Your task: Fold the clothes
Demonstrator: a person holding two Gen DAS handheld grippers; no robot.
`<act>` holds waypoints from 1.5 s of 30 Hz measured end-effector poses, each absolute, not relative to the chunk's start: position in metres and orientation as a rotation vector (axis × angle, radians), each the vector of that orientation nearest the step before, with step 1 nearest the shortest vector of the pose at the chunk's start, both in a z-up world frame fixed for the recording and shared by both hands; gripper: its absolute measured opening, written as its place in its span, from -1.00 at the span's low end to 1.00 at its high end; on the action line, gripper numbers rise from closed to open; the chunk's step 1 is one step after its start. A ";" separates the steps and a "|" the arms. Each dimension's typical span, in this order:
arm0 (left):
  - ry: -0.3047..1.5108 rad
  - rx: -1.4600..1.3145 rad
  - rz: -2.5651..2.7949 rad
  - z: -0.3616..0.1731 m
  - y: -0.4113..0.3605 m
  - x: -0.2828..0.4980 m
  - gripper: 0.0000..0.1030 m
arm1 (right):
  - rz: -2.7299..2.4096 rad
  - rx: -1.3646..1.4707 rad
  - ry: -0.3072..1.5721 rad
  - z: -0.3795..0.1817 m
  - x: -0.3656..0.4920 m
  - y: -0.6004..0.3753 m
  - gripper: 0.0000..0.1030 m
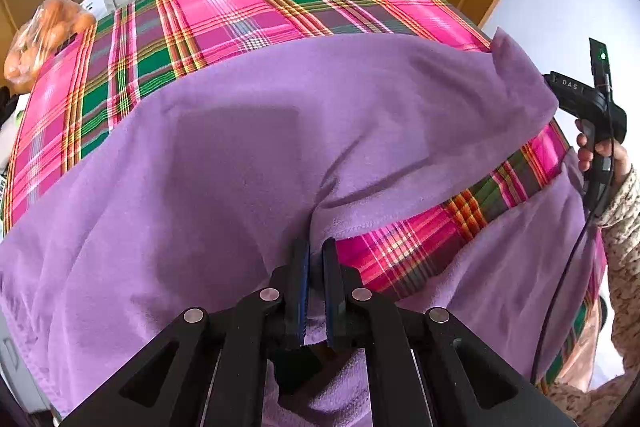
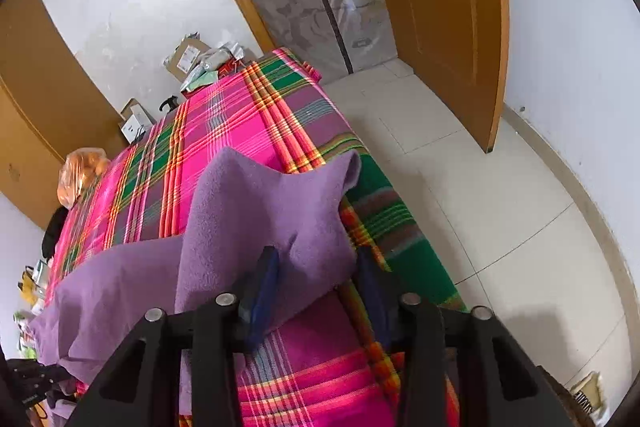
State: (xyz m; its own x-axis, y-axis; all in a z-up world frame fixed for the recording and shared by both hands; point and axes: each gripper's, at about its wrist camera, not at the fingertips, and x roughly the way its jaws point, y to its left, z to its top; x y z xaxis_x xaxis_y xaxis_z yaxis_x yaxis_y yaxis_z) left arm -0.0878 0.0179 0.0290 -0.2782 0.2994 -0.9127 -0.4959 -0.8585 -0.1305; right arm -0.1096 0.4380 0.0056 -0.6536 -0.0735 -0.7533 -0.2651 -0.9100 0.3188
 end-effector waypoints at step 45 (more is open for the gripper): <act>0.131 -1.520 2.065 0.027 0.014 -0.073 -0.88 | 2.626 -1.423 0.363 0.018 -0.108 0.433 -0.88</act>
State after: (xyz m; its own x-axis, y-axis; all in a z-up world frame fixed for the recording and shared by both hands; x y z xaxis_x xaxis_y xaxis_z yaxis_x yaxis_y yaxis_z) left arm -0.0735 0.0137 0.0272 -0.1949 0.3812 -0.9037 -0.4921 -0.8350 -0.2461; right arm -0.1082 0.4329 0.0184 -0.5459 0.0018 -0.8379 -0.2291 -0.9622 0.1473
